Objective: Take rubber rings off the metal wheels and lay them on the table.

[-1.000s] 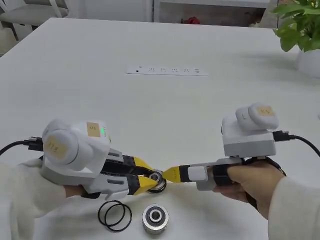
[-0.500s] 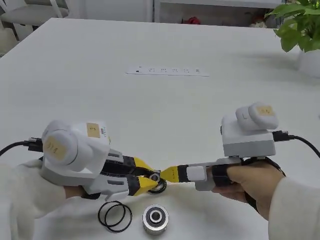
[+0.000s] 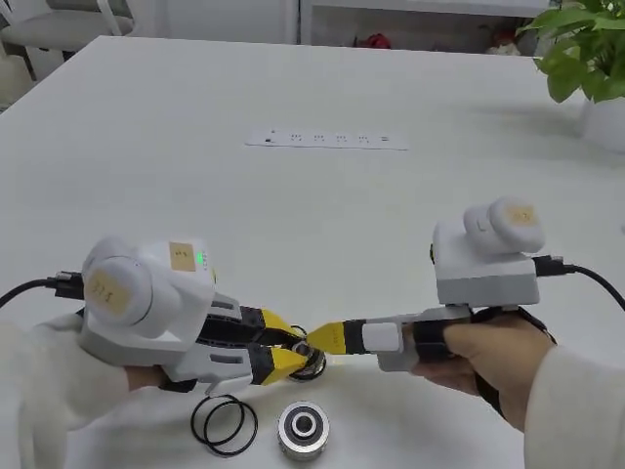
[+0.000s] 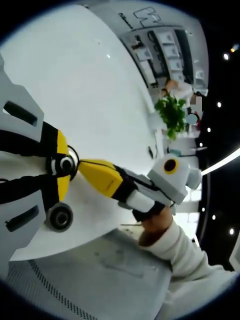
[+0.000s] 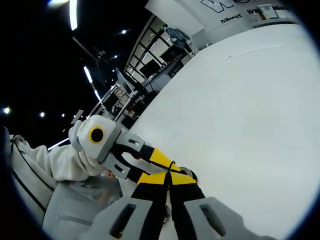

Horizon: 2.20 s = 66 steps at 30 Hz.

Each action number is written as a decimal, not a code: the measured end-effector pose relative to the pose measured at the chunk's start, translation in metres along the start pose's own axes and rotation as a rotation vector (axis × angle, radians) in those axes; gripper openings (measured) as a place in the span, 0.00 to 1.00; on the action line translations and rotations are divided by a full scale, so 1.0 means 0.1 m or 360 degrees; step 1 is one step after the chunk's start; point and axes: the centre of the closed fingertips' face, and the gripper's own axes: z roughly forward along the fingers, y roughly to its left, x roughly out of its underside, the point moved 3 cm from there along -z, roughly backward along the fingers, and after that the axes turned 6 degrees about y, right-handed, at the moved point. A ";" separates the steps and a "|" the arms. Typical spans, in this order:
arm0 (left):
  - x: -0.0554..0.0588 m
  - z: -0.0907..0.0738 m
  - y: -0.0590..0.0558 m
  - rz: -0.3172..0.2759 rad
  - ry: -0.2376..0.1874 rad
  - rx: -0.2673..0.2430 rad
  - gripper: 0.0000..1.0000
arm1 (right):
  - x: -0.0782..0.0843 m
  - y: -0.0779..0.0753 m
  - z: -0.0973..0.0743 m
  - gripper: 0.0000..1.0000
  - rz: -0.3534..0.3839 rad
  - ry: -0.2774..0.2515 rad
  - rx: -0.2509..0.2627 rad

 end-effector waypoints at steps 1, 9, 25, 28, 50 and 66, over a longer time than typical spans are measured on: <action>0.00 0.00 0.00 -0.0005 -0.0001 -0.0001 0.13 | 0.01 -0.04 0.00 0.00 -0.0055 0.0030 0.0060; -0.01 0.01 -0.01 -0.0022 0.0003 -0.0012 0.13 | 0.03 -0.12 0.00 0.00 -0.0019 0.0031 0.0086; -0.05 -0.02 0.00 0.0025 0.0100 -0.0027 0.16 | 0.07 -0.17 -0.03 0.00 0.0001 0.0056 0.0158; -0.08 -0.07 0.01 0.0006 0.0095 -0.0034 0.22 | 0.06 -0.15 -0.05 0.00 0.0007 0.0040 0.0160; -0.49 -0.81 0.14 0.0032 -0.0112 -0.0224 0.53 | -0.15 -0.02 -0.24 0.00 0.0060 -0.0128 0.0128; -0.37 -1.21 0.11 -0.0070 -0.0187 -0.0376 0.76 | -0.26 0.13 -0.26 0.00 0.0097 -0.0201 0.0063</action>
